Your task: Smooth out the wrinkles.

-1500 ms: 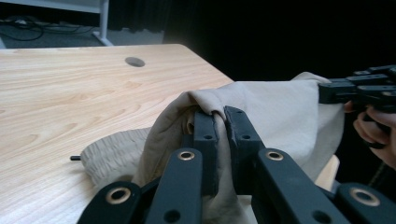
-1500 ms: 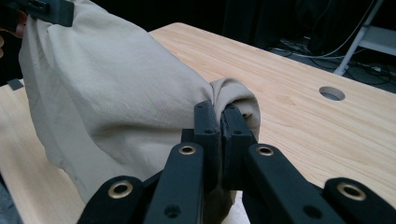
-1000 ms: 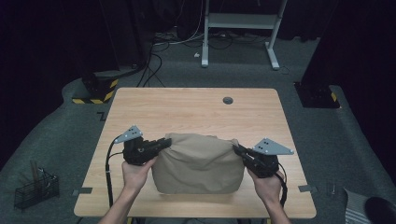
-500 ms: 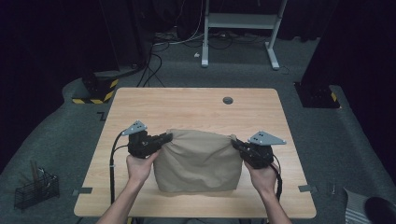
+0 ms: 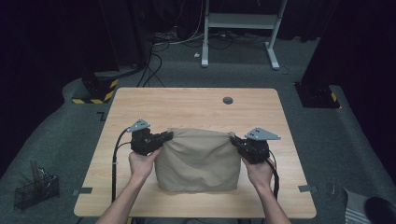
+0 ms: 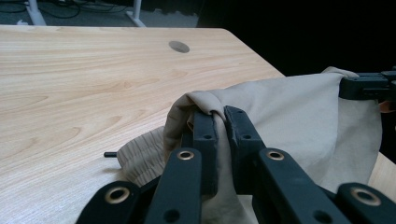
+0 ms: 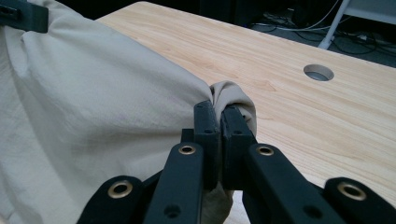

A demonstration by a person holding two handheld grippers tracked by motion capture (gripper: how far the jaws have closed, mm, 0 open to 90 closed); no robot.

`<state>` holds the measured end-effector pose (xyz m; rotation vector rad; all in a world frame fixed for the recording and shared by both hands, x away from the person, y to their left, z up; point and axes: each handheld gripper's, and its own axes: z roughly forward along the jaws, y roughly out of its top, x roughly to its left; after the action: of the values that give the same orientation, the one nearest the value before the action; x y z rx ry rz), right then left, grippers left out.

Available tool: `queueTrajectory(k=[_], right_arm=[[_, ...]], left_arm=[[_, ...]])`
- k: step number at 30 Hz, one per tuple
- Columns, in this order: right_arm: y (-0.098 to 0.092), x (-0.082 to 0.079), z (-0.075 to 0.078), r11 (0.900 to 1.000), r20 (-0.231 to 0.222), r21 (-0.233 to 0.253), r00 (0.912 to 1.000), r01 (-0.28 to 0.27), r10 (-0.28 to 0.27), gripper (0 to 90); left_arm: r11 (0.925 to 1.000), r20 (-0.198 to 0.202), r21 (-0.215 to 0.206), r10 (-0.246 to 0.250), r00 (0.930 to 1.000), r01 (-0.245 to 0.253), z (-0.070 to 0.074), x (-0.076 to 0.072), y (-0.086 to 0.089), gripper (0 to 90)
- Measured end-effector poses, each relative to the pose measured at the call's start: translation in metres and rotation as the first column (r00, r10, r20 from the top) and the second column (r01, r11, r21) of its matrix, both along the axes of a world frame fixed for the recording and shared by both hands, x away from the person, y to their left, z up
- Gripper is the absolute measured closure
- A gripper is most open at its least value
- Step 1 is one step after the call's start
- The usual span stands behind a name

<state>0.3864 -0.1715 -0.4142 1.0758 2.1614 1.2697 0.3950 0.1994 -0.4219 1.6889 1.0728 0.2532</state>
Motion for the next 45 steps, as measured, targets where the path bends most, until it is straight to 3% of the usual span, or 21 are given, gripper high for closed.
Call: queueTrajectory(k=[25,45], right_arm=[[0.005,0.017,-0.008,0.999,-0.008,0.017,0.9992,0.038,-0.038,87.2],[0.013,0.033,-0.021,0.997,-0.028,-0.009,0.9963,0.081,-0.082,87.1]], left_arm=[[0.9991,-0.018,0.007,0.043,0.9989,-0.043,-0.009,0.014,-0.001,83.7],[0.9967,-0.040,0.037,0.074,0.9964,-0.073,-0.020,0.026,-0.002,83.7]])
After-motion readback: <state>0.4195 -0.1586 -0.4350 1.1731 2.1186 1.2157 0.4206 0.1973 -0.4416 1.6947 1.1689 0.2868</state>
